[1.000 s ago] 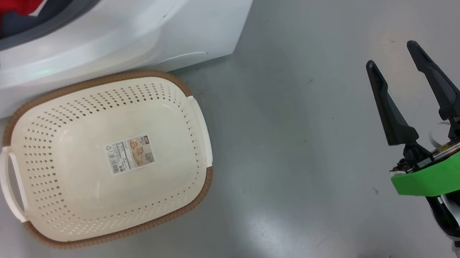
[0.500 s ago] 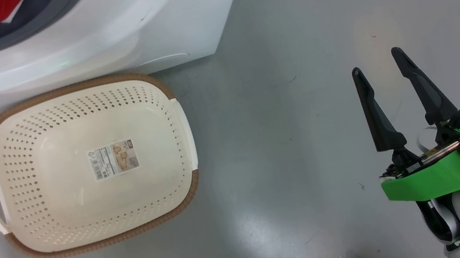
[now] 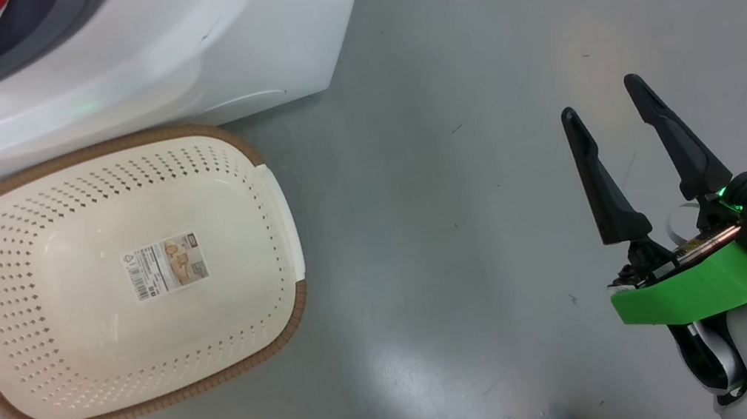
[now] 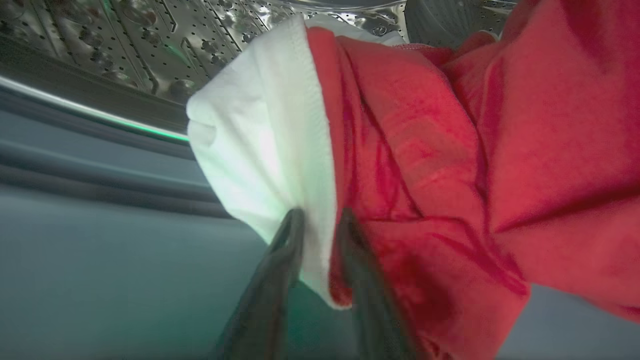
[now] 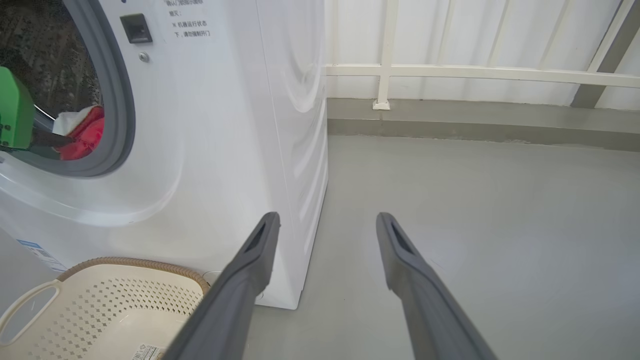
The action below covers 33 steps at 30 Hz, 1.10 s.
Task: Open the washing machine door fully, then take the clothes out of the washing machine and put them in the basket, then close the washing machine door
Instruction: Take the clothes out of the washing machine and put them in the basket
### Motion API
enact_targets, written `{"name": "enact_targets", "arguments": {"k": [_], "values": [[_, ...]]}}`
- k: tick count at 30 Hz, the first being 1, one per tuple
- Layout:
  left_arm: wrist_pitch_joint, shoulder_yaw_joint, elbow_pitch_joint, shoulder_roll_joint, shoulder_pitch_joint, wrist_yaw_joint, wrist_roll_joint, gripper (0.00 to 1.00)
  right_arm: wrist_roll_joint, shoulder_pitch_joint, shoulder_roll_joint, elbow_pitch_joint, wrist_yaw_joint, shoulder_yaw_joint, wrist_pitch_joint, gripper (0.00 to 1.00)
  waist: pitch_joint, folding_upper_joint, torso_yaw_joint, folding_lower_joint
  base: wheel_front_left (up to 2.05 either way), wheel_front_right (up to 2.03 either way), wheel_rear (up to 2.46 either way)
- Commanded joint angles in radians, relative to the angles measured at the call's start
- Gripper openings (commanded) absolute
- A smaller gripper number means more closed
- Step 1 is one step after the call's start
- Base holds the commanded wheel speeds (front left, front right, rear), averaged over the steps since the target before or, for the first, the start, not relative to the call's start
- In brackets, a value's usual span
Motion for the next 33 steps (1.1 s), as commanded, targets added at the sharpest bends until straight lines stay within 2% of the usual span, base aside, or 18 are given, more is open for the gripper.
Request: {"name": "enact_targets", "arguments": {"k": [1,7,18,26,33], "values": [[0.006,0.001,-0.009,0.054,-0.016,-0.006,0.007,0.00,0.004,0.002,-0.007,-0.019,0.006,0.020,-0.006,1.00,0.001,0.0000,0.001,0.0000,0.00,0.00,0.00],[-0.037,-0.019,-0.013,0.049,-0.020,-0.005,0.015,0.00,0.006,-0.001,-0.007,-0.015,0.006,0.017,-0.006,1.00,0.001,0.0000,0.008,0.0000,0.00,0.00,0.00],[-0.205,-0.035,-0.055,0.048,-0.002,-0.013,0.015,0.00,0.006,-0.003,-0.007,-0.009,0.006,0.011,-0.006,1.00,-0.009,0.0000,0.024,0.0000,0.00,0.00,0.00],[-0.358,0.010,-0.096,0.047,0.047,-0.054,-0.053,0.00,-0.006,0.001,-0.007,-0.004,0.006,0.004,-0.006,1.00,-0.028,0.0000,0.037,0.0000,0.00,0.00,0.00],[-0.417,0.039,-0.190,0.042,0.132,-0.099,-0.097,0.00,-0.024,0.007,-0.007,-0.010,0.006,-0.008,-0.006,1.00,-0.054,0.0000,0.058,0.0000,0.00,0.00,0.00]]}}
